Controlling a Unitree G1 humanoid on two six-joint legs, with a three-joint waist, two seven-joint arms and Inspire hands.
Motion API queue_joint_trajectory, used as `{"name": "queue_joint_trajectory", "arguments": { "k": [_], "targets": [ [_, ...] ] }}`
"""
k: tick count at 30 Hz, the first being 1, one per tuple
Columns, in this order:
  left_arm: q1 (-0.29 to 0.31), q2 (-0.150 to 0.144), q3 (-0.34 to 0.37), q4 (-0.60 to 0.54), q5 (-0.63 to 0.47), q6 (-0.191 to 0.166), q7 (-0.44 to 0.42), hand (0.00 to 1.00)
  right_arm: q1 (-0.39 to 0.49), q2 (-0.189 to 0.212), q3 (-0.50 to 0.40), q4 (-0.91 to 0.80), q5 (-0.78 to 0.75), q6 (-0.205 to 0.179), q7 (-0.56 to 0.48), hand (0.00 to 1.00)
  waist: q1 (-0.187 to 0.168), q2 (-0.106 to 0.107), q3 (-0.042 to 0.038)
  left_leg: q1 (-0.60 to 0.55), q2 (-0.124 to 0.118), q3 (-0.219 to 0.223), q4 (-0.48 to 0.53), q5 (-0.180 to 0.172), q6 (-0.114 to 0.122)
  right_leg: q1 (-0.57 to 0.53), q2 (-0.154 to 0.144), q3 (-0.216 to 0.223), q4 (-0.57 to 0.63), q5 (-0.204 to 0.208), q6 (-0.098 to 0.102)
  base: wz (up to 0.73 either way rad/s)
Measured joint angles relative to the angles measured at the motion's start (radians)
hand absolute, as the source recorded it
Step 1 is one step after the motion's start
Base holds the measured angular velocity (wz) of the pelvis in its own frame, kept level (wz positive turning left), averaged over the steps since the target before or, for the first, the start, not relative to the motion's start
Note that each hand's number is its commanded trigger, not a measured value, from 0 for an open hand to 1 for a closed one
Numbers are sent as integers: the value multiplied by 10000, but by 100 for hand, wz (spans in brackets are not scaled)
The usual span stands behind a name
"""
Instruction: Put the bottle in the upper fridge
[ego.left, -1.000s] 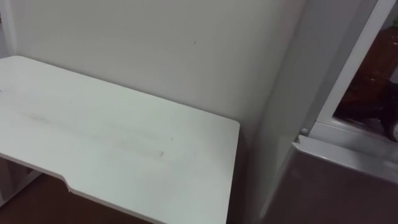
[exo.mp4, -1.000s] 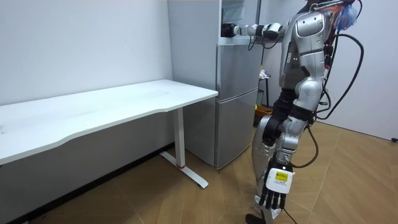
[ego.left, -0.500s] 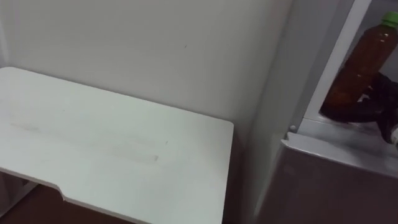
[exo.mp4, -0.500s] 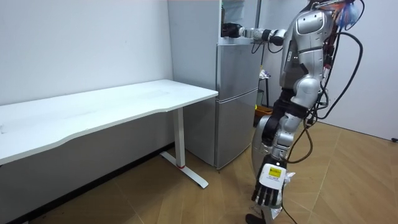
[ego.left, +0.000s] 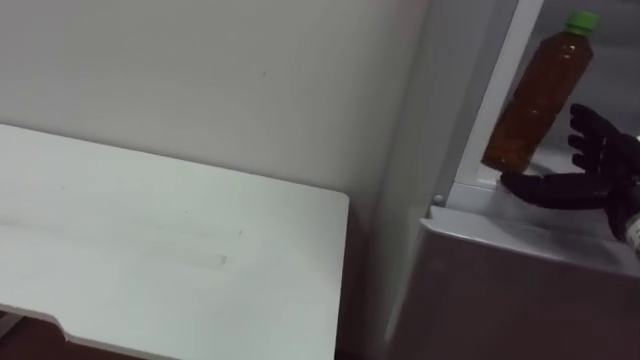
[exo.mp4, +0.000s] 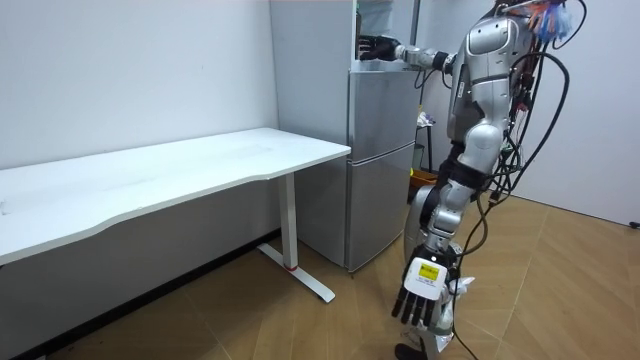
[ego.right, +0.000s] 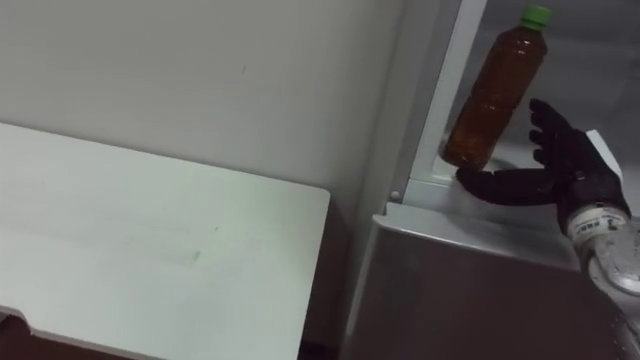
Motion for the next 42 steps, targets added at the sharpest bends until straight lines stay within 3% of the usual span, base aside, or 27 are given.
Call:
{"name": "queue_joint_trajectory", "arguments": {
  "k": [6, 11, 13, 16, 19, 21, 24, 27, 29, 30, 35, 42],
  "targets": [
    [39, -23, -91, -80, -82, -153, 62, 0, 607, 19, -281, -628, 159, -20, -535, 0, -108, 68, 37, 26, 6, 71, 2, -29, 2, 33, 6, 49, -1, 16, 17, -2],
    [46, -81, -447, -89, -395, -223, 247, 0, 1255, 442, -804, -1902, 154, -163, -1657, 0, -207, 340, 130, 30, 43, 221, 6, -47, 9, 1, 24, 108, -15, 39, 17, -6],
    [41, -147, -558, -97, -377, -279, 276, 0, 1395, 556, -858, -2241, 150, -188, -1921, 0, -295, 433, 106, 19, 42, 224, 8, -54, 8, -21, 28, 119, -21, 38, 20, -2],
    [99, -383, -599, -205, -386, -393, 279, 0, 1868, 1075, -1253, -3488, 204, -279, -2155, 0, -377, 656, 41, 27, 53, 312, 6, -56, 6, -87, 67, 275, -12, 42, 14, -10],
    [111, -481, -774, -234, -457, -612, 285, 0, 2358, 1575, -1277, -4679, 774, -690, -2245, 0, -453, 855, 67, 41, 77, 399, -8, -57, 3, -129, 111, 384, -16, 43, 11, -9],
    [81, -595, -780, -282, -446, -921, 320, 0, 3030, 2146, -1563, -5632, 1274, -936, -2223, 0, -500, 913, 87, 45, 83, 401, -7, -73, -17, -125, 124, 388, -26, 41, 9, 0],
    [120, -655, -905, -270, -448, -1210, 355, 0, 3636, 2441, -1698, -6241, 2033, -1269, -2252, 0, -570, 935, 111, 32, 75, 400, -14, -80, -16, -127, 116, 383, -22, 37, 14, 0],
    [133, -706, -1435, -187, -438, -1491, 672, 0, 4462, 3358, -1734, -6634, 1980, -1919, -2359, 0, -780, 1012, 147, 32, 73, 423, 9, -90, -12, -137, 119, 441, -16, 34, 19, -1],
    [10, -770, -1543, -10, -406, -1631, 697, 0, 4980, 3694, -1741, -6697, 1569, -2124, -2484, 0, -791, 1070, 164, 13, 71, 442, 8, -122, -3, -157, 125, 491, -4, 33, 22, -7],
    [-28, -829, -1544, 96, -399, -1720, 708, 0, 5293, 3924, -1740, -6697, 1349, -2232, -2637, 0, -792, 1131, 133, 9, 70, 483, 10, -133, 3, -181, 134, 568, 5, 28, 30, -11],
    [-158, -1045, -1815, 236, -472, -1896, 778, 0, 6347, 4411, -1669, -6593, 278, -2778, -3263, 0, -999, 1418, 87, 8, 69, 722, -24, -142, 18, -311, 156, 781, 43, 64, 48, -14],
    [-421, -1060, -2243, 467, -542, -2251, 870, 0, 6947, 4656, -1301, -4869, -189, -3271, -4739, 0, -1223, 1455, 118, 46, 74, 919, -105, -140, 16, -479, 178, 951, 177, 29, 41, -9]
  ]
}}
